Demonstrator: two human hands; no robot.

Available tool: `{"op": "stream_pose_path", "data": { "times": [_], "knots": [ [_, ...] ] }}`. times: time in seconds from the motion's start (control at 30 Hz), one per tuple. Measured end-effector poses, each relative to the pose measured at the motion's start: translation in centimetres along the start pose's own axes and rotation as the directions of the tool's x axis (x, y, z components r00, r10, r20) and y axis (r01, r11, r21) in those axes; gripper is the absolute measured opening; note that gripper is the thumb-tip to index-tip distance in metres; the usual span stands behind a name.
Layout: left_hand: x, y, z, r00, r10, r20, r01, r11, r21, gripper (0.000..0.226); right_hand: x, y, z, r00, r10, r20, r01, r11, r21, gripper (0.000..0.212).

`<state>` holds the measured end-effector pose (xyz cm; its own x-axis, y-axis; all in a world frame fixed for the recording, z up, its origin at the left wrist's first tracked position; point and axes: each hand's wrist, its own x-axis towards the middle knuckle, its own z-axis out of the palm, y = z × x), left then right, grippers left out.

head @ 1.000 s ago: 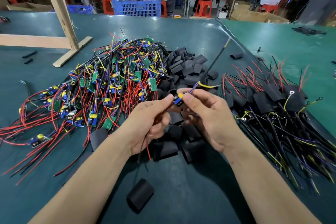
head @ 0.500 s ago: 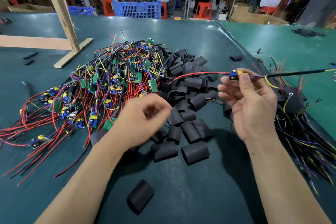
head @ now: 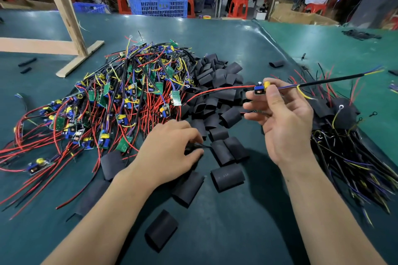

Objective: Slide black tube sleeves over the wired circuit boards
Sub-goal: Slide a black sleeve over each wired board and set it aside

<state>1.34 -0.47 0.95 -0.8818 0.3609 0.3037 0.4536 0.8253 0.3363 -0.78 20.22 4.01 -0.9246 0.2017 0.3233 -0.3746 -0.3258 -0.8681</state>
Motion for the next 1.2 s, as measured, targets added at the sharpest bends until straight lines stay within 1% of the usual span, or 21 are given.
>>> {"op": "stream_pose_path", "data": {
  "times": [0.03, 0.07, 0.13, 0.17, 0.2, 0.23, 0.33, 0.4, 0.53, 0.6, 0.67, 0.7, 0.77, 0.8, 0.87, 0.93, 1.03, 1.2],
  "knots": [
    [0.1, 0.2, 0.1, 0.998, 0.042, -0.037, -0.042, 0.999, 0.000, 0.022, 0.0, 0.0, 0.0, 1.000, -0.002, 0.002, 0.002, 1.000, 0.000, 0.012],
    [0.2, 0.4, 0.2, 0.994, 0.102, -0.038, -0.102, 0.995, -0.004, 0.025, -0.1, 0.0, 0.0, 1.000, -0.002, 0.005, 0.002, 1.000, -0.001, 0.012],
    [0.4, 1.0, 0.5, 0.967, 0.245, 0.062, -0.244, 0.969, -0.034, 0.042, -0.1, 0.0, 0.1, 1.000, -0.001, 0.009, 0.001, 1.000, -0.001, 0.012],
    [0.4, 1.2, 0.8, 0.948, 0.293, 0.121, -0.289, 0.956, -0.054, 0.049, -0.1, 0.0, 0.1, 1.000, 0.002, 0.009, -0.002, 1.000, -0.002, 0.012],
    [0.5, 1.4, 0.9, 0.937, 0.313, 0.156, -0.306, 0.950, -0.067, 0.051, -0.1, 0.0, 0.1, 1.000, 0.006, 0.009, -0.006, 1.000, -0.005, 0.012],
    [0.7, 1.3, 1.0, 0.936, 0.312, 0.160, -0.305, 0.950, -0.071, 0.046, -0.2, 0.0, 0.1, 1.000, 0.008, 0.007, -0.008, 1.000, -0.008, 0.013],
    [0.9, 0.5, 0.6, 0.954, 0.282, 0.098, -0.280, 0.959, -0.033, 0.022, -0.2, -0.2, 0.0, 1.000, 0.010, 0.000, -0.010, 1.000, -0.005, 0.013],
    [0.8, -0.2, 0.4, 0.959, 0.273, 0.083, -0.268, 0.961, -0.060, 0.014, -0.2, -0.3, 0.0, 1.000, 0.012, 0.000, -0.012, 1.000, 0.001, 0.013],
    [0.6, -0.4, 0.3, 0.965, 0.236, 0.113, -0.220, 0.965, -0.141, 0.012, -0.2, -0.3, 0.1, 1.000, 0.021, 0.004, -0.021, 1.000, 0.002, 0.014],
    [0.7, -0.2, 0.3, 0.962, 0.251, 0.105, -0.233, 0.959, -0.159, 0.013, -0.2, -0.4, 0.1, 1.000, 0.017, 0.004, -0.017, 1.000, 0.003, 0.013],
    [0.8, -0.1, 0.0, 0.963, 0.267, 0.045, -0.255, 0.950, -0.182, 0.017, -0.2, -0.5, 0.0, 1.000, 0.013, -0.005, -0.013, 1.000, 0.020, 0.013],
    [0.8, -0.3, -0.2, 0.968, 0.249, -0.018, -0.247, 0.947, -0.207, 0.020, -0.1, -0.6, 0.0, 1.000, 0.012, -0.010, -0.012, 0.999, 0.037, 0.013],
    [0.7, -0.8, -0.7, 0.973, 0.136, -0.186, -0.190, 0.931, -0.313, 0.023, 0.0, -0.8, -0.1, 0.999, 0.021, -0.024, -0.019, 0.996, 0.085, 0.014],
    [0.7, -1.2, -0.9, 0.959, 0.073, -0.273, -0.178, 0.906, -0.384, 0.023, 0.1, -0.9, -0.1, 0.999, 0.026, -0.032, -0.023, 0.994, 0.110, 0.016],
    [0.6, -1.8, -1.3, 0.907, -0.032, -0.420, -0.196, 0.849, -0.490, 0.031, 0.1, -1.0, -0.1, 0.999, 0.028, -0.040, -0.022, 0.990, 0.138, 0.017],
    [0.7, -2.1, -1.5, 0.856, -0.097, -0.508, -0.230, 0.809, -0.541, 0.038, 0.1, -1.0, -0.1, 0.999, 0.021, -0.044, -0.014, 0.990, 0.143, 0.018],
    [0.7, -2.2, -1.7, 0.820, -0.128, -0.558, -0.275, 0.766, -0.580, 0.041, 0.1, -1.1, 0.0, 0.998, 0.012, -0.058, -0.004, 0.989, 0.147, 0.016],
    [0.7, -1.9, -1.4, 0.829, -0.127, -0.545, -0.298, 0.724, -0.622, 0.036, 0.2, -1.1, -0.1, 0.997, 0.002, -0.079, 0.009, 0.989, 0.146, 0.017]
  ]
}}
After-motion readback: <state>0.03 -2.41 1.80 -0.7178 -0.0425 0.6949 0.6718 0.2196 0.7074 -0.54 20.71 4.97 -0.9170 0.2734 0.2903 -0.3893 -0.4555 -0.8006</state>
